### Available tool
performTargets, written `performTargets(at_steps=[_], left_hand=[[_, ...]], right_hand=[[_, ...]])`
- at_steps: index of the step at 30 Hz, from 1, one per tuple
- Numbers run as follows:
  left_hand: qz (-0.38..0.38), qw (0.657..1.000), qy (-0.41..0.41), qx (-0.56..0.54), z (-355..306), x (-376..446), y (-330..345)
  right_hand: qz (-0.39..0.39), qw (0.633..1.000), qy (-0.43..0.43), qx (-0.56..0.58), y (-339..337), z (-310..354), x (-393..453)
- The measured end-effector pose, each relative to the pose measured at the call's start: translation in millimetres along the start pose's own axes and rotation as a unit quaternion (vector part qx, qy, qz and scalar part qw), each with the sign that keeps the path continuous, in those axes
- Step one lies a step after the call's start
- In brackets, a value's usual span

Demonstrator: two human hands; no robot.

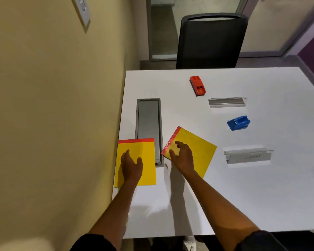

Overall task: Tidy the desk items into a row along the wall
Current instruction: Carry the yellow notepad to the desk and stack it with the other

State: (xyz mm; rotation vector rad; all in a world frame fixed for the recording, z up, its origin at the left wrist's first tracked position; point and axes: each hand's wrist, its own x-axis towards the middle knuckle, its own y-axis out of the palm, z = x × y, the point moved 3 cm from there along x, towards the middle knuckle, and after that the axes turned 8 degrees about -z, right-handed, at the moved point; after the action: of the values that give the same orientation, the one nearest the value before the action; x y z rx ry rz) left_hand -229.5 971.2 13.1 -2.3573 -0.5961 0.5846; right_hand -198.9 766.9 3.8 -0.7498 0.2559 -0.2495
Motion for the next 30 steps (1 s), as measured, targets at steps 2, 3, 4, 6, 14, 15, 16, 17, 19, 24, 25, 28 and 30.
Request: performTargets(at_steps=[2, 3, 4, 6, 14, 15, 16, 17, 19, 24, 25, 28, 30], left_hand=[[0.012, 0.999, -0.010, -0.031, -17.0, -16.2, 11.4], [0.022, 0.999, -0.013, -0.043, -25.0, -24.9, 17.8], [0.035, 0.998, -0.015, -0.052, -32.8, -33.6, 25.1], [0.060, 0.996, -0.025, -0.066, -46.5, -49.4, 37.7], [0.133, 0.982, -0.050, -0.126, -81.4, -91.3, 87.7], [0.138, 0.981, -0.060, -0.124, -83.4, -95.4, 92.8], [0.144, 0.980, -0.069, -0.117, -84.8, -100.0, 98.5], [0.150, 0.980, -0.076, -0.109, -85.6, -104.3, 104.4], [0.161, 0.978, -0.088, -0.102, -84.6, -112.2, 116.3], [0.164, 0.976, -0.113, -0.085, -74.2, -121.9, 141.9], [0.162, 0.977, -0.115, -0.083, -72.9, -122.9, 144.8], [0.144, 0.978, -0.126, -0.087, -69.5, -125.6, 153.0], [0.129, 0.979, -0.129, -0.088, -69.3, -126.7, 156.0]], right_hand=[[0.007, 1.000, -0.019, -0.014, -20.2, -6.3, 7.8], [0.010, 1.000, -0.023, -0.018, -30.8, -9.5, 10.7], [0.012, 0.999, -0.026, -0.022, -41.3, -12.8, 13.4], [0.016, 0.999, -0.027, -0.029, -59.2, -19.4, 18.5], [0.031, 0.998, -0.017, -0.043, -105.7, -47.8, 35.6], [0.037, 0.998, -0.014, -0.045, -106.5, -52.3, 39.2], [0.044, 0.998, -0.010, -0.049, -107.1, -57.3, 43.5], [0.052, 0.997, -0.007, -0.054, -106.6, -62.4, 48.7], [0.076, 0.995, 0.002, -0.062, -103.8, -71.2, 59.6], [0.112, 0.988, 0.002, -0.103, -91.7, -92.1, 84.7], [0.119, 0.986, -0.001, -0.113, -89.3, -95.3, 88.1], [0.142, 0.980, -0.012, -0.138, -82.3, -102.8, 98.9], [0.153, 0.978, -0.013, -0.143, -79.6, -105.1, 104.8]])
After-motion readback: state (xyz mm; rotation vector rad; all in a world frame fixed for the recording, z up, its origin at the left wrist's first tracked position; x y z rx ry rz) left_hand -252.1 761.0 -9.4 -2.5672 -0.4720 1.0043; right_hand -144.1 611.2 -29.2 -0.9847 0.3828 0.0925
